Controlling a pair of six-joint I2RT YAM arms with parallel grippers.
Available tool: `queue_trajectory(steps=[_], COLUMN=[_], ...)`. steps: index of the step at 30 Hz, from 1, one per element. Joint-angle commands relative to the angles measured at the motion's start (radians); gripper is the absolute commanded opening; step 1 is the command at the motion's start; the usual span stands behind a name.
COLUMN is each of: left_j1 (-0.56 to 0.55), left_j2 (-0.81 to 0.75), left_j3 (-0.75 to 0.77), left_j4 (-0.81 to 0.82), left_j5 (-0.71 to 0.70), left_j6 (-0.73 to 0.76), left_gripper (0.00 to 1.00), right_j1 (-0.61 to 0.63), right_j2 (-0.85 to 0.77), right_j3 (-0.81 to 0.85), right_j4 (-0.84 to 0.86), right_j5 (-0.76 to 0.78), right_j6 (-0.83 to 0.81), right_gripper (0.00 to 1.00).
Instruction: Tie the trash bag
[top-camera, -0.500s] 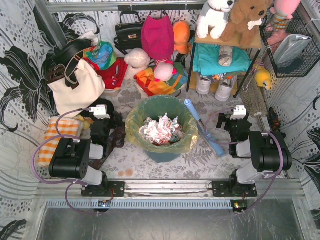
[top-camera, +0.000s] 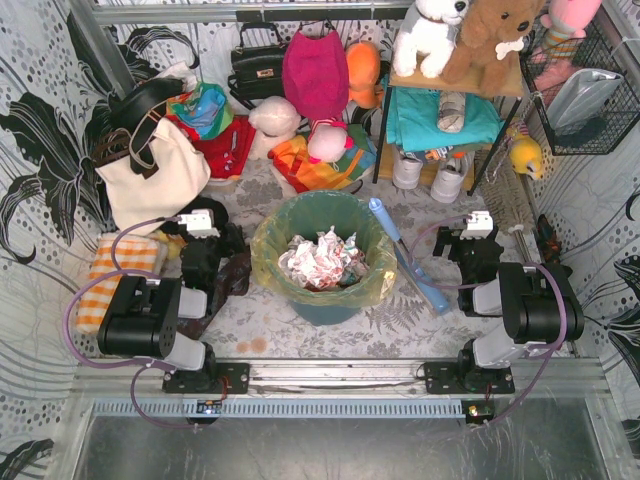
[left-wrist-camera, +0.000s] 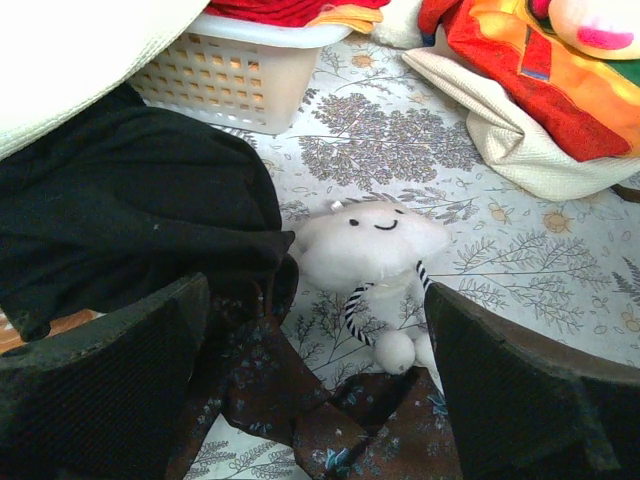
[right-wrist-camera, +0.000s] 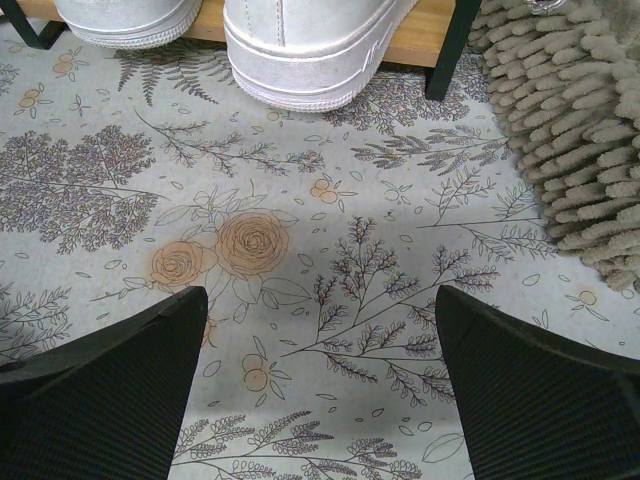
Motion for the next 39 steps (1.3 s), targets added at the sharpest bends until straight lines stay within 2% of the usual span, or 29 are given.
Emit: queue_trajectory(steps=[1,5,10,18,23,33,39], left_j1=[-0.012,-0.030,-0.052,-0.142,-0.160,-0.162,-0.163], left_j2=[-0.002,-0.033,-0.114,-0.280,-0.334,-0.461,-0.536], left_j3=[0.025,0.055,0.132,0.247,0.404,0.613,0.645], left_j4=[0.025,-0.044,-0.250,-0.568,-0.891,-1.267,-1.388], left_j5=[-0.060,-0.113,-0.224,-0.431,-0.496,-0.304,-0.227], left_j6=[-0.007,-0.003,-0.017,-0.086,-0.159,-0.211,-0.163], left_gripper=[0.98,0.98,0.98,0.98,0.98,0.98,0.98], right_j1=[0.007,0.007,0.007,0.007,0.007,0.007,0.007], right_j2=[-0.023,-0.099,-0.225,-0.440,-0.570,-0.727,-0.814], right_j3=[0.010,0.011,0.056,0.180,0.290,0.535,0.635], right_j4=[0.007,-0.055,-0.233,-0.654,-0.937,-1.383,-1.513], right_j5=[0.015,0.059,0.064,0.009,-0.043,-0.237,-0.489], right_j6=[0.006,0.015,0.019,0.116,0.164,0.180,0.167], right_gripper=[0.97,0.97,0.97,0.97,0.99,0.96,0.97])
